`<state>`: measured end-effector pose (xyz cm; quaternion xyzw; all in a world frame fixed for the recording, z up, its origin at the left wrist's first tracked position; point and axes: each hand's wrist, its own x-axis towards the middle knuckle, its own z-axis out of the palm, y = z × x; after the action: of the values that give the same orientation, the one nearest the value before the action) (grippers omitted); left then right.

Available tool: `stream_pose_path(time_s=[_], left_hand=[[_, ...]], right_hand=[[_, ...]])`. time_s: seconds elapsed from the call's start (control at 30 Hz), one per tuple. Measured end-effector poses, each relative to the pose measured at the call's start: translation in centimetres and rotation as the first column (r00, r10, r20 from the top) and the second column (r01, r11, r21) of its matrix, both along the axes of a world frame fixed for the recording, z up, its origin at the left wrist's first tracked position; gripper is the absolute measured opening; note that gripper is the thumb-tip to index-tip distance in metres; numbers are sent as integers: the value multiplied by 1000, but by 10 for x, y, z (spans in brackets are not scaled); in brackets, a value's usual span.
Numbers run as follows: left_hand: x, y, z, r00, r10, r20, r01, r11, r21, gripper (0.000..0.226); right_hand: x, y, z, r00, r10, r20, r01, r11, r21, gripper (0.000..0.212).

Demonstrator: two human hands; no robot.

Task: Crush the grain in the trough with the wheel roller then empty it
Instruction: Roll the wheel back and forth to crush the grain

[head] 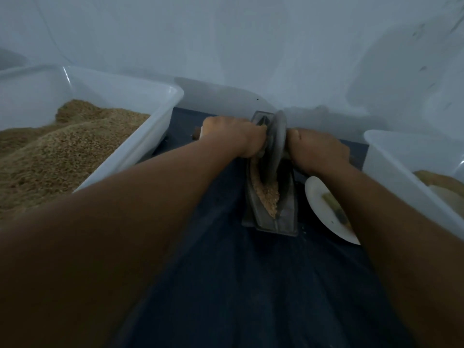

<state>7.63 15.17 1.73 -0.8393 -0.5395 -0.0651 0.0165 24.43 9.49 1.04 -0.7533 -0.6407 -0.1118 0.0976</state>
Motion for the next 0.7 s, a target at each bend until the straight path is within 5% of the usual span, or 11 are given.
stream_pose_path(time_s=[0.17,0.4,0.53,0.7], left_hand=[[3,24,4,1000,-4,16,6,995,-99,45],[11,45,12,999,26,38,-20,988,-151,47],[20,40,17,998,51,30,-49,997,-55,55],[17,29,15,1000,14,21,-14,1000,-2,47]], right_hand=[[9,35,9,997,59,55,-52,991,-121,36],[19,73,15,1000,-20,-8,18,982,-190,68],[31,80,7,996,90,3,-85,954,-286,38],[29,61,1,989,133,57,-118,970,-214,27]])
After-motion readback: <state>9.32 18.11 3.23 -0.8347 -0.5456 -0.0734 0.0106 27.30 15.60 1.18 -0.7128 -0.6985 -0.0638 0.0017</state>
